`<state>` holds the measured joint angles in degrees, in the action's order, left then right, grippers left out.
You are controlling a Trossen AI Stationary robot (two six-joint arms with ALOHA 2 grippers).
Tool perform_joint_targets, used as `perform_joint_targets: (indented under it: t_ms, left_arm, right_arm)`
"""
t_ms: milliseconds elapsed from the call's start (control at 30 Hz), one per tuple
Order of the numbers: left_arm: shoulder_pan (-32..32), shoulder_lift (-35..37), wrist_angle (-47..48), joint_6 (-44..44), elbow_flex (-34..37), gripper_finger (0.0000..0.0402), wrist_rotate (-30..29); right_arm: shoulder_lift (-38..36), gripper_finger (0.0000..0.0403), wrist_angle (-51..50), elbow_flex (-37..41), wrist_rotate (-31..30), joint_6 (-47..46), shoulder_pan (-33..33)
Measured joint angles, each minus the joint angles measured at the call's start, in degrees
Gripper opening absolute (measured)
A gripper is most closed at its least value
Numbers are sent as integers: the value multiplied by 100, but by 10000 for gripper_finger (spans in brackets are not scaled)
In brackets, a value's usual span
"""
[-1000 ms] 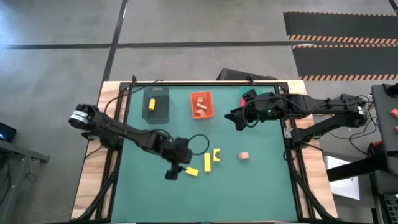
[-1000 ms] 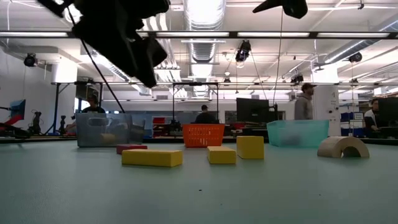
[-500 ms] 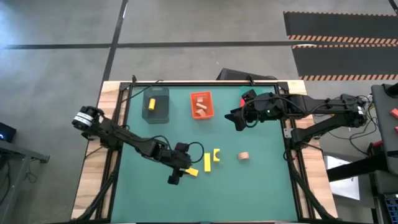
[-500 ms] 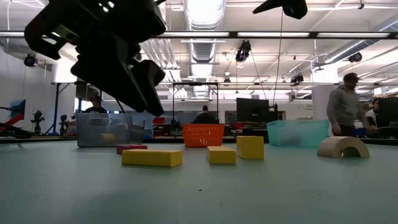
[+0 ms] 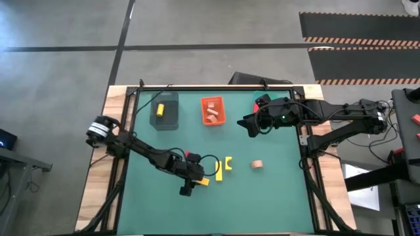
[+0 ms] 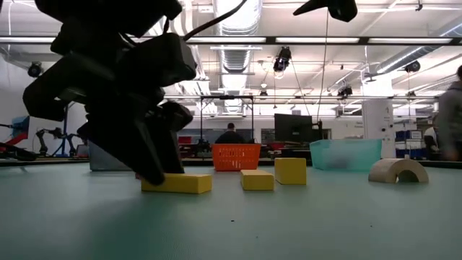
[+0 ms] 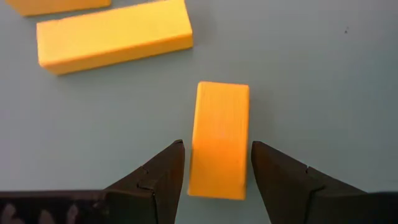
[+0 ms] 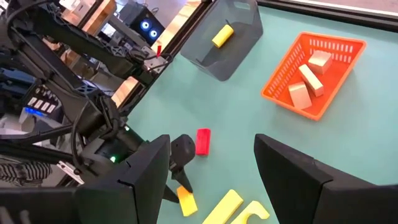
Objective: Sort & place blocks by color
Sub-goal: Put the yellow block into the black bin
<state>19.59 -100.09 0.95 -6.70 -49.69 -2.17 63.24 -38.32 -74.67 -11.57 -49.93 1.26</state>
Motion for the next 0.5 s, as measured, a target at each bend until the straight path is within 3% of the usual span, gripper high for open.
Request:
perform_joint_targets:
  t_ms: [167,367,500]
  left_arm:
    - [0,-5,-2,11,35,163,-22]
    - [0,-5,0,-27,37,111,-28]
    - [0,28,139,-49,-16,108,-28]
  right_arm:
    - [0,224,1,0,0,9,0]
    - [0,224,-1,0,0,48,0]
    - [0,224,1,0,0,103,0]
